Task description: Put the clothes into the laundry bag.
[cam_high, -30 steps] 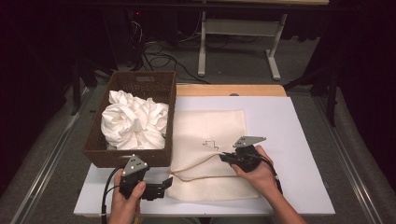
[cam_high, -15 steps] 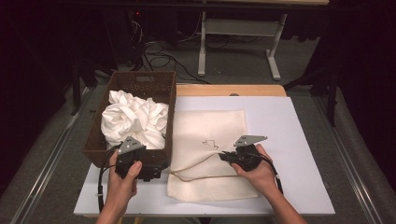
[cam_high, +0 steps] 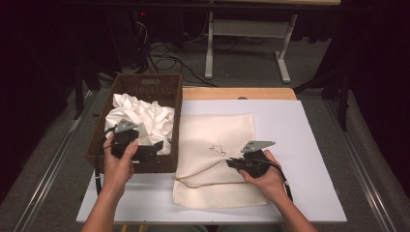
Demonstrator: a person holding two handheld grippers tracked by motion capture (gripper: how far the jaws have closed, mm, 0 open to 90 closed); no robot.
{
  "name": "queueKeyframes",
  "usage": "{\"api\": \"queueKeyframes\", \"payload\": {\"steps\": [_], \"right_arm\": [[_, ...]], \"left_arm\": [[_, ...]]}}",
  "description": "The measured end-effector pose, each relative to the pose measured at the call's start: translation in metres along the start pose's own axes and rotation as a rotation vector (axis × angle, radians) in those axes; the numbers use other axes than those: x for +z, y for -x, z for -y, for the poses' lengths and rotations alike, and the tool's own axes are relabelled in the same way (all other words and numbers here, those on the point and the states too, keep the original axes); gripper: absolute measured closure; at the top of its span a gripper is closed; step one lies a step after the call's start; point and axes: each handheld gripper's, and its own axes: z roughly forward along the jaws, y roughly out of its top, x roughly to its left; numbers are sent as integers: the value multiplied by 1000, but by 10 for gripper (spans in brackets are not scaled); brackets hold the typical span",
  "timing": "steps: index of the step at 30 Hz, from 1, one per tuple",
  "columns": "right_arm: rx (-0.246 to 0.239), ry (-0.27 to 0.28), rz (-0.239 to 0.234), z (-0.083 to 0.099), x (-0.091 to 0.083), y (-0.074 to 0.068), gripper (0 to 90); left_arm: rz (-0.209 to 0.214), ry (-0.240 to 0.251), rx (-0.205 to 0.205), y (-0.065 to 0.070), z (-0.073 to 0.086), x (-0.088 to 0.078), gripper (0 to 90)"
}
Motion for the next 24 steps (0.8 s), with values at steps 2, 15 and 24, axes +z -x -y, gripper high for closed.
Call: {"api": "queueKeyframes", "payload": {"steps": [2, 15, 24], "right_arm": [[-4, 1, 0, 0, 0, 0, 877], [2, -5, -11, 2, 1, 2, 878], [1, -17, -16, 3, 3, 3, 878]], "left_arm": [[-12, -3, 3, -6, -4, 2, 17], [-146, -23, -99, -60, -28, 10, 155], [-277, -8, -141, -86, -36, 9, 152]]}}
